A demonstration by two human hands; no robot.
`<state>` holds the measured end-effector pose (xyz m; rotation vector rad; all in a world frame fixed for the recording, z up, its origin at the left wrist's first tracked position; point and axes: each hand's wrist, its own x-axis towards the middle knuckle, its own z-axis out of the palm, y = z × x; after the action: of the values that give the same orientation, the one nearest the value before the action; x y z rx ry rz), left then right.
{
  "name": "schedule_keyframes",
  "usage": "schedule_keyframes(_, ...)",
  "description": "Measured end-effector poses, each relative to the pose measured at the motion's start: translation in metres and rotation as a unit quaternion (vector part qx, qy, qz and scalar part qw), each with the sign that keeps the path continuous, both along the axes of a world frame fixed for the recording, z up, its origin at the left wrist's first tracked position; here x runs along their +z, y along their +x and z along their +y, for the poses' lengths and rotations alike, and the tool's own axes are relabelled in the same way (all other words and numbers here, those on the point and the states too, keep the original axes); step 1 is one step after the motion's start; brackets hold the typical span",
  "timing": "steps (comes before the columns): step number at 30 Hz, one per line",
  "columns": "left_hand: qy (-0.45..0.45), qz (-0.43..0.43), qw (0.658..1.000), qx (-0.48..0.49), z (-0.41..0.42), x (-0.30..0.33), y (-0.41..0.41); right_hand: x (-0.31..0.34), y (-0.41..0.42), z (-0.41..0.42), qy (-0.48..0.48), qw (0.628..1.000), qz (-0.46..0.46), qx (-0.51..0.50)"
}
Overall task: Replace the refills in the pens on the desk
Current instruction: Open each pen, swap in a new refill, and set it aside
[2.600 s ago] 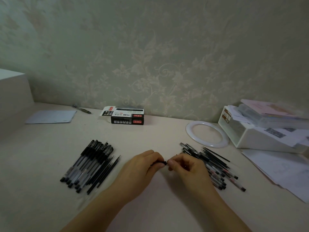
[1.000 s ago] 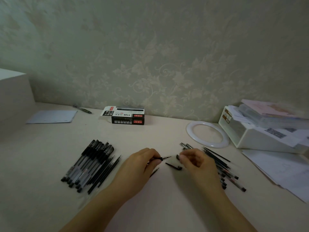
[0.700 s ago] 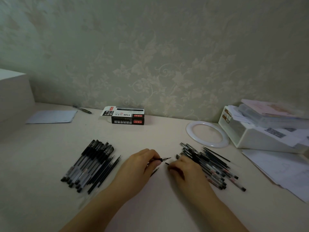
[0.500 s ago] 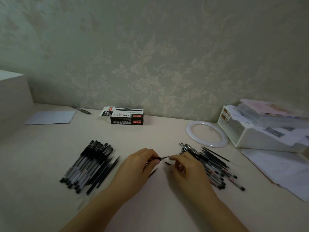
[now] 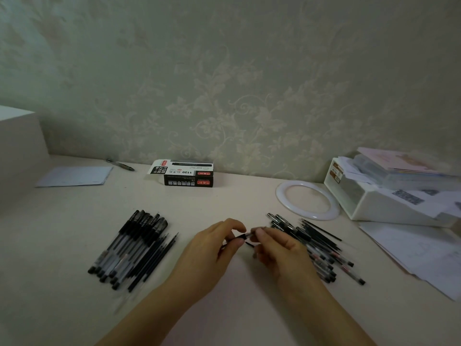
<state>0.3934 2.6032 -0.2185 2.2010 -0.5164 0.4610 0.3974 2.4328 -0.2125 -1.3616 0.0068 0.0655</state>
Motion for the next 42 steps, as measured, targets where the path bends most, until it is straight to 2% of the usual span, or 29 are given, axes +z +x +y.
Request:
schedule_keyframes(6,0.024,0.001,1.000,0.006,0.003,-0.002,0.001,0.006,0.012,-0.021,0.084,0.987,-0.005,-0.138)
schedule_keyframes(9,0.029,-0.006,1.000,0.003,0.001,-0.002,0.000,0.005,0.008,-0.016,0.122,0.987,0.012,-0.102)
schedule_keyframes(16,0.047,-0.013,0.999,0.001,0.001,-0.001,-0.001,0.003,0.003,-0.005,0.129,0.991,0.030,-0.022)
schedule_keyframes(19,0.047,-0.005,0.999,0.005,0.001,-0.002,-0.001,0.000,0.004,-0.005,0.118,0.992,0.024,-0.028)
schedule_keyframes(21,0.045,0.005,0.999,0.011,0.001,-0.003,0.000,0.001,0.008,-0.011,0.101,0.992,0.001,-0.070)
schedule_keyframes(23,0.040,0.010,0.999,0.021,0.002,-0.004,0.001,0.007,0.014,-0.026,0.050,0.988,-0.045,-0.136)
schedule_keyframes(25,0.040,0.013,0.999,0.034,0.004,-0.003,0.001,0.013,0.016,-0.045,-0.063,0.971,-0.109,-0.203)
schedule_keyframes(26,0.044,0.014,0.998,0.042,0.005,-0.002,0.002,0.015,0.017,-0.054,-0.156,0.948,-0.146,-0.236)
schedule_keyframes(29,0.060,0.018,0.996,0.066,0.008,-0.001,0.003,0.011,0.017,-0.073,-0.419,0.836,-0.222,-0.274)
schedule_keyframes(32,0.076,0.029,0.993,0.085,0.012,-0.003,0.004,0.002,0.017,-0.081,-0.559,0.759,-0.204,-0.265)
schedule_keyframes(34,0.085,0.034,0.991,0.096,0.015,-0.004,0.004,-0.003,0.018,-0.083,-0.609,0.733,-0.172,-0.251)
schedule_keyframes(37,0.102,0.038,0.987,0.115,0.019,-0.004,0.003,-0.006,0.018,-0.084,-0.625,0.735,-0.125,-0.231)
schedule_keyframes(42,0.130,0.061,0.982,0.124,0.021,-0.002,0.003,-0.005,0.018,-0.082,-0.644,0.723,-0.104,-0.227)
